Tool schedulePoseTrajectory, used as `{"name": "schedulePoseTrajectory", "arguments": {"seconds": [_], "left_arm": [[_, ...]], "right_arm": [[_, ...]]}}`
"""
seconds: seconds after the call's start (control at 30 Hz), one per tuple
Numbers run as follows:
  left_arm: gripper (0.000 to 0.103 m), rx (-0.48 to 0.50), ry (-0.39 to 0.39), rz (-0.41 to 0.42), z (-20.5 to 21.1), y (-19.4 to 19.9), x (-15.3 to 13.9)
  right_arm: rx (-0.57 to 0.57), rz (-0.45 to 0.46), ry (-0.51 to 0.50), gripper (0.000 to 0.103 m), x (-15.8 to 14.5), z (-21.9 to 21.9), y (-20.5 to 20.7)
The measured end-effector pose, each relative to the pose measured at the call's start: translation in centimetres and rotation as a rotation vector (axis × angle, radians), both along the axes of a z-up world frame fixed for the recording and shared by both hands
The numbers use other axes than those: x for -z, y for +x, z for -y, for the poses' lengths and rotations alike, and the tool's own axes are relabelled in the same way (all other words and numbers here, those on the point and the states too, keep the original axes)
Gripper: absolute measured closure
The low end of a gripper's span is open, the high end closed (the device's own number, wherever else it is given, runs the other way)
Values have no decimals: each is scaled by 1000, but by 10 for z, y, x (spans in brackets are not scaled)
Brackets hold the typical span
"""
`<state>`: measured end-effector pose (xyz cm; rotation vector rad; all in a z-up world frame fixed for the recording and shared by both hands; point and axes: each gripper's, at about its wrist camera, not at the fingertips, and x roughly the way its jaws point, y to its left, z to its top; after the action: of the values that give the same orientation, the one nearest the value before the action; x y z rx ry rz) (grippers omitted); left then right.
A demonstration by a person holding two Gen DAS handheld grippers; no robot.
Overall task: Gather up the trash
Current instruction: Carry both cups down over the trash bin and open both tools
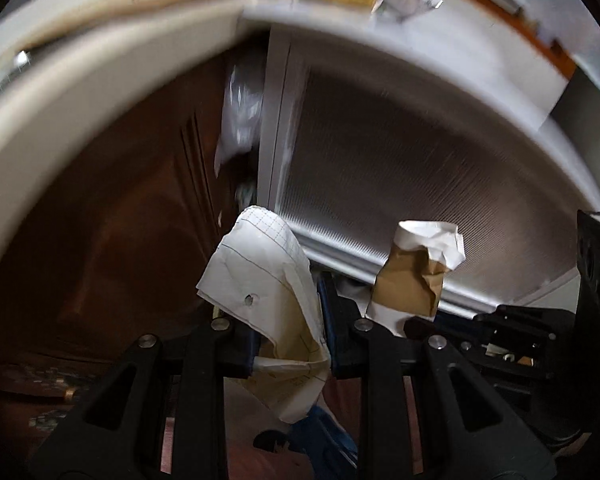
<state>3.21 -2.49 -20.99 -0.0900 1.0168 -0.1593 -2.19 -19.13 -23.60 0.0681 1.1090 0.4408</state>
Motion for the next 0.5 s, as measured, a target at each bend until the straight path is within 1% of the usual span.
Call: {"name": "schedulePoseTrajectory", "arguments": {"seconds": [0.1, 0.17, 0.33, 0.37, 0.5], "left_arm": [[81, -5, -8, -74, -2, 14, 39], [81, -3, 2, -126, -2, 25, 65], [81, 19, 49, -210, 2, 51, 112], [81, 23, 71, -227, 4, 56, 123], [80, 34, 103, -276, 9, 76, 150]], "right_arm": [[-12, -58, -2, 95, 38, 4, 18], [-22, -89, -12, 95, 61, 4, 31], [-32, -186, -23, 95, 120, 1, 68], [-34, -198, -25, 95, 129, 0, 76], [-36, -247, -38, 94, 166, -6, 105]]}}
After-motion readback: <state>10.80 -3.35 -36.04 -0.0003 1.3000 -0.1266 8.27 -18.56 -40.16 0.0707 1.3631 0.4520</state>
